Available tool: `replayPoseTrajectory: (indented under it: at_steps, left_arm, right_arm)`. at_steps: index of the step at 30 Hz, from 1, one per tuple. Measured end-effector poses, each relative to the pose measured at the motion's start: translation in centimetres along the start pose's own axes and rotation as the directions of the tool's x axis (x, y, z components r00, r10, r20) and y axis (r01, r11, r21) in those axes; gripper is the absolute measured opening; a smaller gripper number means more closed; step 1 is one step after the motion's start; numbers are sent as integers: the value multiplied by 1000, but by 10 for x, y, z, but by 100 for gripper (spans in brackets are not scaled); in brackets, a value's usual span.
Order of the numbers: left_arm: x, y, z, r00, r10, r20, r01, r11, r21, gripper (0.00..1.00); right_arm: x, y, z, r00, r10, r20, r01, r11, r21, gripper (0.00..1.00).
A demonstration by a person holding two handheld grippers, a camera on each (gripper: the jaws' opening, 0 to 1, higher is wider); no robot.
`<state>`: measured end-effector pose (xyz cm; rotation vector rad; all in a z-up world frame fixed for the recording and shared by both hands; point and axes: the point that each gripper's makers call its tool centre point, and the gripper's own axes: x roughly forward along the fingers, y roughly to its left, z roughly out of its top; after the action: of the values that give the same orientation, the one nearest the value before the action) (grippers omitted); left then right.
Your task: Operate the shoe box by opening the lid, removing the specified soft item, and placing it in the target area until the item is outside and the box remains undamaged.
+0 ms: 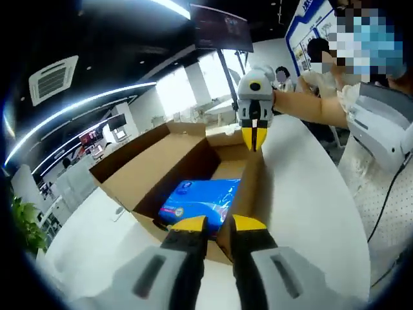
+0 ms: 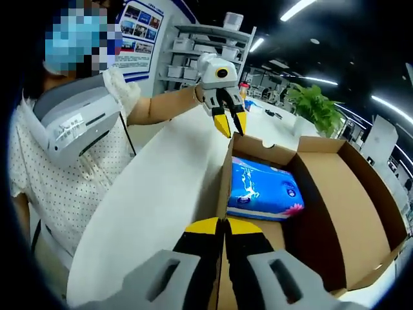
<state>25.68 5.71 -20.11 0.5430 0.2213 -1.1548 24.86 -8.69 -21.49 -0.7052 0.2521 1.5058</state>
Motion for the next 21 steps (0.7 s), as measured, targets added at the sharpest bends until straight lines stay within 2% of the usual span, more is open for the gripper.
replayPoseTrajectory:
  at_steps: [2,4,5,7,10,13,14,21]
  left_arm:
    - [4,-2,0,998,-36,-56,37,999,25,10]
    - [5,-5,-3,988,-76,-135,81,996,29,7]
    - [5,-4,-3,985,-80,-156,86,996,32,6]
    - [5,-4,-5,969,-111,-221,116,993,13,6]
    - [5,-3,-7,937,-161,-309,169,986,-3,5]
    - [5,-3,-8,910,-187,-369,189,981,-33,4]
    - [4,-4,-9,901,-194,-388,181,981,-70,3]
    - [3,-4,-9,898,-197,-394,178,980,-83,3]
  right_arm:
    - [0,1,0,1000,-3,-2,3,1000,0,2]
    - [1,1,-1,1000,-5,3,5,1000,5,2]
    - [1,2,-1,1000,-5,6,4,1000,9,2]
    - [2,2,-1,1000,-3,9,3,1000,16,2]
    - [3,3,-2,1000,-1,4,1,1000,21,2]
    - [3,3,-3,1000,-3,-4,3,1000,16,2]
    - [3,2,-3,1000,-4,-5,4,1000,17,2]
    - [2,1,-3,1000,-4,0,4,1000,31,2]
